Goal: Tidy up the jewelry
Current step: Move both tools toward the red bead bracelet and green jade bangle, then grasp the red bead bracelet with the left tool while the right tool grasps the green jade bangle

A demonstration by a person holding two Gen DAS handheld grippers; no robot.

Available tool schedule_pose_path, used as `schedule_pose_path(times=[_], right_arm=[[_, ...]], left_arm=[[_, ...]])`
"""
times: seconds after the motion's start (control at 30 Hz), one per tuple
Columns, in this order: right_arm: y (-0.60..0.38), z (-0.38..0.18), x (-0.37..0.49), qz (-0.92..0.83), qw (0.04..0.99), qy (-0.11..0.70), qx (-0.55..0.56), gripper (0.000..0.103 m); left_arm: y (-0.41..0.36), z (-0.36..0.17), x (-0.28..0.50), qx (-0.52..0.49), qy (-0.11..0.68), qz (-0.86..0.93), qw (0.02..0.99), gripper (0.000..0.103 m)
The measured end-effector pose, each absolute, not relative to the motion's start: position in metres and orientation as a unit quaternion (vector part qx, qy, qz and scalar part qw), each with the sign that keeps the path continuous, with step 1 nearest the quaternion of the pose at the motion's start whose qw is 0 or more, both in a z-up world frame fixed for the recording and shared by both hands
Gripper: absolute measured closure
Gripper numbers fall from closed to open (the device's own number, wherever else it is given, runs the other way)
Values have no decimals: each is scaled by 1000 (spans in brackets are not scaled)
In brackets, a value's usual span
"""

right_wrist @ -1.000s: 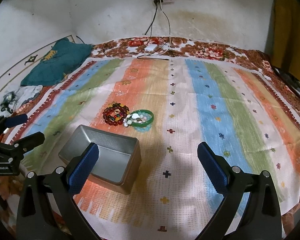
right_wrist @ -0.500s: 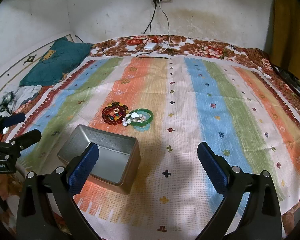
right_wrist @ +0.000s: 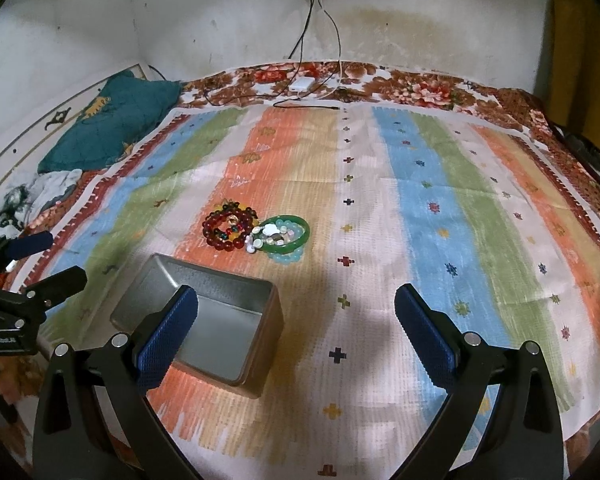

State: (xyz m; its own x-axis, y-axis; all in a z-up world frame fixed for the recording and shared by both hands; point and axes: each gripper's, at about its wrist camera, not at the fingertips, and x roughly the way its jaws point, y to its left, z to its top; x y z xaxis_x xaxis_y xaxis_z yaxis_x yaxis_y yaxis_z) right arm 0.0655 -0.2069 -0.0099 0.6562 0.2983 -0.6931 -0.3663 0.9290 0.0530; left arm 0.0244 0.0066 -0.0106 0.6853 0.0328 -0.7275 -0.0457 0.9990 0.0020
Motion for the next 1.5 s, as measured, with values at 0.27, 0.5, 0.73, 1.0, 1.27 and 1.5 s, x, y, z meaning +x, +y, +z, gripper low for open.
schedule_pose_path(times=[0.27, 0.5, 0.73, 1.0, 1.27, 1.5], right_arm=[[-205, -4, 81, 176, 908, 375, -60, 2], [-202, -4, 91, 178, 904, 385, -62, 2], [-200, -4, 101, 183, 901, 388, -57, 2], [-195, -7, 116, 184, 897, 400, -48, 2], [-196, -16, 137, 183, 884, 430, -23, 2], [-192, -23, 153, 183, 872, 454, -13, 2]], left_arm=[[7, -14, 42, -4, 410, 7, 912, 6], [12, -15, 56, -18, 412, -3, 911, 5], [7, -16, 60, -1, 412, 2, 911, 5], [9, -20, 78, 4, 427, 9, 904, 6], [14, -30, 102, -5, 450, 8, 893, 5], [18, -39, 120, -16, 468, 2, 884, 6]])
